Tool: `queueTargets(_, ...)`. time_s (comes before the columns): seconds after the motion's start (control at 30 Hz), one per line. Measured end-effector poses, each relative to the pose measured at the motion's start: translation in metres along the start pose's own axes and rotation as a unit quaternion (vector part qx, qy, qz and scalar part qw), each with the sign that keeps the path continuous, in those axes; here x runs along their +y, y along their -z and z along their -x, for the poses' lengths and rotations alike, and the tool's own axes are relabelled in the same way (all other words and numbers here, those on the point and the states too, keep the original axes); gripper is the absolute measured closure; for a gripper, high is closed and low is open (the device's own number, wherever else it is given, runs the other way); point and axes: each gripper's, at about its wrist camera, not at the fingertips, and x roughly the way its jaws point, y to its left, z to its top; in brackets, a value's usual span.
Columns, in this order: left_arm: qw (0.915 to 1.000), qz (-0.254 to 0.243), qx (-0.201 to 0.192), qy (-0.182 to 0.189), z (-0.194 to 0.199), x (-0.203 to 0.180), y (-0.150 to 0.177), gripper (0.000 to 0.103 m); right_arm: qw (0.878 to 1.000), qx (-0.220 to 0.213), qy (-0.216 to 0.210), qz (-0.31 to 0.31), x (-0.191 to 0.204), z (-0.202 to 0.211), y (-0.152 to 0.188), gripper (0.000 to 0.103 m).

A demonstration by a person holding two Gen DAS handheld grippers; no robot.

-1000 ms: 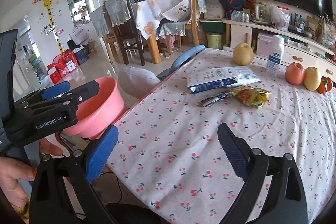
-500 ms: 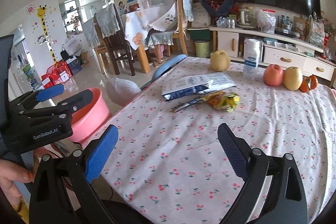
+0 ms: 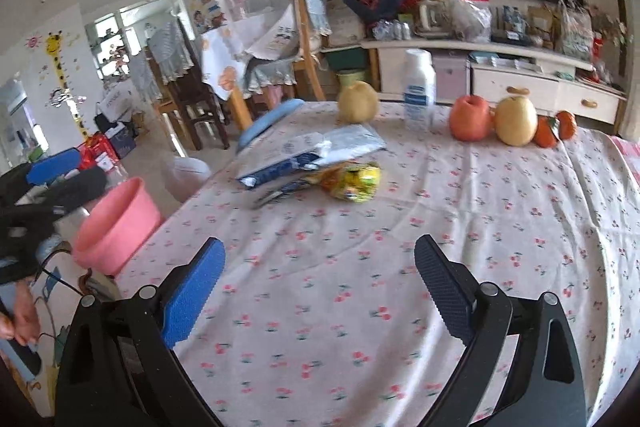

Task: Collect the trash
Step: 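Move both open tools back over the table toward the remaining packages, then grasp the white milk carton with the left tool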

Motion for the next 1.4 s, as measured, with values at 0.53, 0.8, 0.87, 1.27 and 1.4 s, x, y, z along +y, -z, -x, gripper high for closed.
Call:
queueTargets(0.53,0.9936,-0.078,0.057,0.058,-0.138,0.008,-0.016,0.015,0.991,0.065,-0.069,-0.098,-0.058,-0.076,-0.022,0.008)
queueTargets(0.8,0.9906,-0.093,0.095,0.03,-0.202,0.018,-0.019,0.015,0.989,0.081,-0.068,-0.108,-0.064,-0.116,-0.032,0.008)
queueTargets(0.87,0.9887,-0.104,0.105,0.024,-0.211,0.018,-0.019,0.015,0.987,0.083,-0.081,-0.113,-0.065,-0.123,-0.036,0.008)
queueTargets(1.27,0.9834,-0.12,0.132,0.033,-0.265,0.028,-0.033,0.015,0.984,0.099,-0.1,-0.11,-0.068,-0.16,-0.05,0.02)
queueTargets(1.4,0.9837,-0.093,0.147,0.047,-0.279,0.035,-0.036,0.015,0.985,0.105,-0.097,-0.098,-0.063,-0.169,-0.05,0.02)
